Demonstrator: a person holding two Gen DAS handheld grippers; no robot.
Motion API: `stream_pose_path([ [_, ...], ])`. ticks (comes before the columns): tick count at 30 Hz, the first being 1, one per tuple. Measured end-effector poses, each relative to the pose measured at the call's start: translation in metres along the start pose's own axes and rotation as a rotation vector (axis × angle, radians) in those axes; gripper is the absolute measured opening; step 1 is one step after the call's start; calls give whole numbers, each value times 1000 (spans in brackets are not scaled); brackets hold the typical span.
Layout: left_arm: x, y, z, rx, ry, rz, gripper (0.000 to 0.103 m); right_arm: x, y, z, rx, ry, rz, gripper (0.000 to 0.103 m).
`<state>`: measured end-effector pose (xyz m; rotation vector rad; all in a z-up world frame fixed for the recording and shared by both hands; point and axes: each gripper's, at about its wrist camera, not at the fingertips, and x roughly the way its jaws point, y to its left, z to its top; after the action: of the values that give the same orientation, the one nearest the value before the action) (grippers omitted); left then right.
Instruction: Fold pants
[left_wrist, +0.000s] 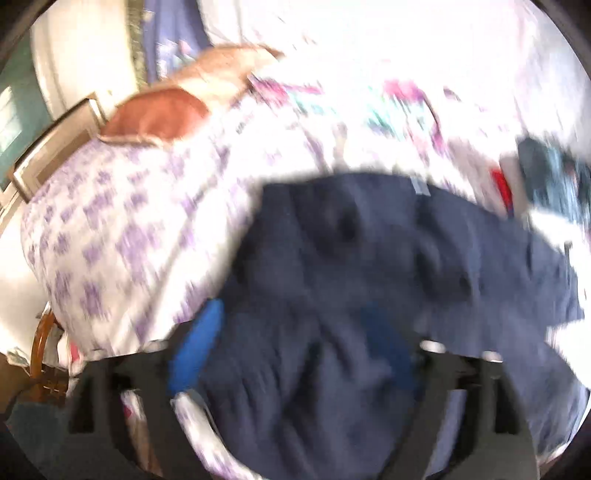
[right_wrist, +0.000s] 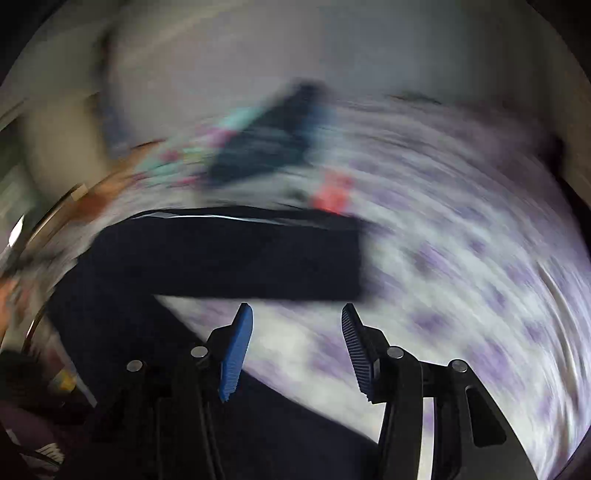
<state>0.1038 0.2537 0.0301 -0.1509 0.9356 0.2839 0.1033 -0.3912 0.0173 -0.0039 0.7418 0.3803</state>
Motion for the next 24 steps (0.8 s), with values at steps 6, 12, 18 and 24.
stream_pose_path([
  [6,66,44,66,-88,46,-21,88,109,128,89,-329,103,134,51],
  [12,126,39,86,-78,133,-86,88,212,171,158,-380,180,186,59],
  [18,167,40,99,-85,202,-98,88,291,184,165,-437,287,188,61],
  [24,184,19,108,-58,268,-273,88,326,183,156,-445,336,225,61],
])
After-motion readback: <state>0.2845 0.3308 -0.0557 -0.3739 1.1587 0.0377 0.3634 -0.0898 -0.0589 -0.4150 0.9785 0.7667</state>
